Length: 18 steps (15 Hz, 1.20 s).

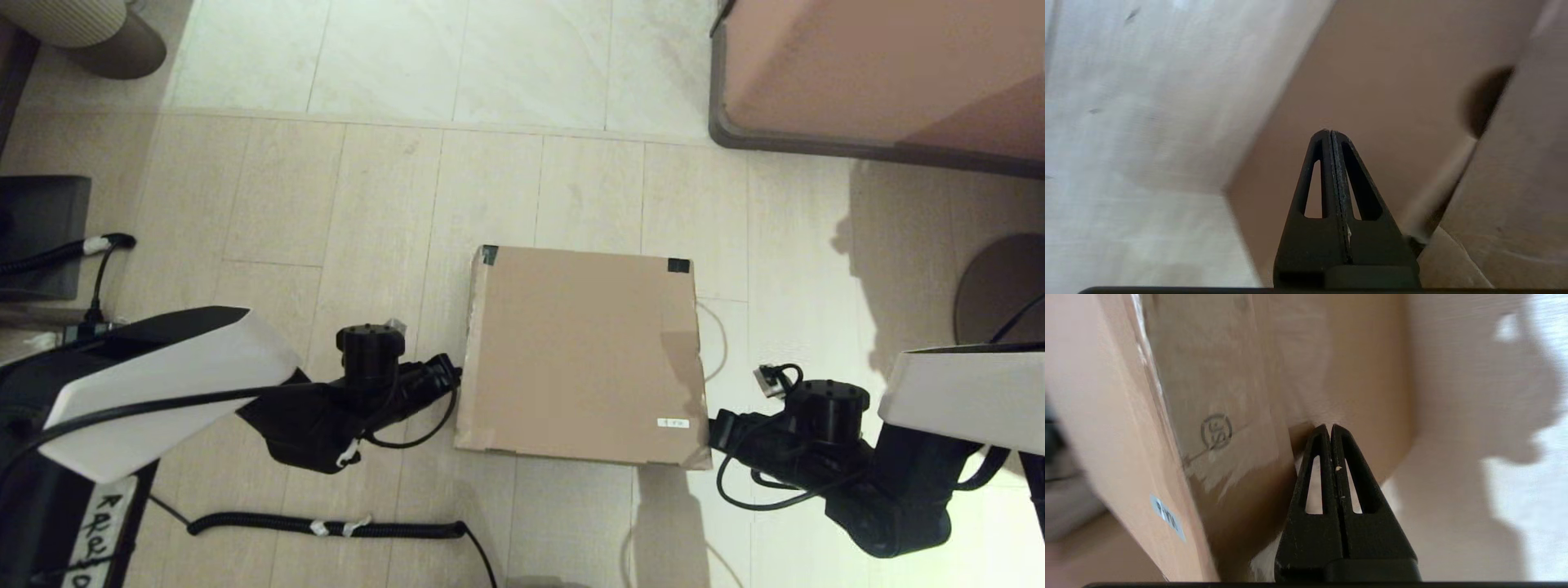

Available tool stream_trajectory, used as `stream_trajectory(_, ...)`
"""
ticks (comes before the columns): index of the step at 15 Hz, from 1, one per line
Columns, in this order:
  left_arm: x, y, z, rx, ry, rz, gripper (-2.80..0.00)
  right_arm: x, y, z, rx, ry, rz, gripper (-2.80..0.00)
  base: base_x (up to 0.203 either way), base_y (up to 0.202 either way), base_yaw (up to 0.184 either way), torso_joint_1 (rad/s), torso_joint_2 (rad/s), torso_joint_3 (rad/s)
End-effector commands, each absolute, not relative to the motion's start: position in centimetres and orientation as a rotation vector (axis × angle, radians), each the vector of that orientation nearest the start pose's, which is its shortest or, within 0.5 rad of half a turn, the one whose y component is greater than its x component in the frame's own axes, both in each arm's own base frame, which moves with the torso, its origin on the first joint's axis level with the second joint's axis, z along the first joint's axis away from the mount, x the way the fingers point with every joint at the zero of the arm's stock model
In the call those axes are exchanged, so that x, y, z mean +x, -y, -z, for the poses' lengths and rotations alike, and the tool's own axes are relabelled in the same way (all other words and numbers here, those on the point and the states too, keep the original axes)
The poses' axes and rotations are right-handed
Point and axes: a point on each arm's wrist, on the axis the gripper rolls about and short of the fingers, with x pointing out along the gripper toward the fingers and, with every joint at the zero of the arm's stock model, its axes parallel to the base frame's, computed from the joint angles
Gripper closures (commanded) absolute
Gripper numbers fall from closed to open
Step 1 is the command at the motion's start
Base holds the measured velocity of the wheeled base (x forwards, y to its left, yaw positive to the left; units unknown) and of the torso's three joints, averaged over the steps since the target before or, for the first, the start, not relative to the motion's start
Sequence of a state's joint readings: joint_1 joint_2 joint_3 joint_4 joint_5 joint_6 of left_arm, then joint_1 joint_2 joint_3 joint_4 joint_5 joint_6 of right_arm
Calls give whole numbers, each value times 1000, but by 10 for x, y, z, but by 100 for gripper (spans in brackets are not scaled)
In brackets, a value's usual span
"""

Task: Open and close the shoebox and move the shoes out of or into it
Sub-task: Open the shoe box

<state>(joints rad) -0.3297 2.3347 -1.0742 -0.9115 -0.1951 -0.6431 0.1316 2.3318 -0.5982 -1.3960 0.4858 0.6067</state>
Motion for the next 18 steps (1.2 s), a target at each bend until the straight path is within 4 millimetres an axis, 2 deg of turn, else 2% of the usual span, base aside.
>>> stream_trajectory(1, 401, 143, -57, -611, -467, 405, 0, 342, -54, -16, 667, -478, -517, 0, 0, 0, 0, 0, 0, 0)
stream_trajectory(8, 384, 137, -101, -618, -420, 422, 0, 329, -53, -51, 711, -435, -534, 0, 0, 0, 0, 0, 0, 0)
stream_trajectory(15, 358, 130, -160, -666, -379, 440, 0, 308, -50, -107, 782, -400, -545, 0, 0, 0, 0, 0, 0, 0)
stream_trajectory(18, 349, 134, -174, -693, -377, 455, 0, 301, -50, -130, 884, -406, -561, 0, 0, 0, 0, 0, 0, 0)
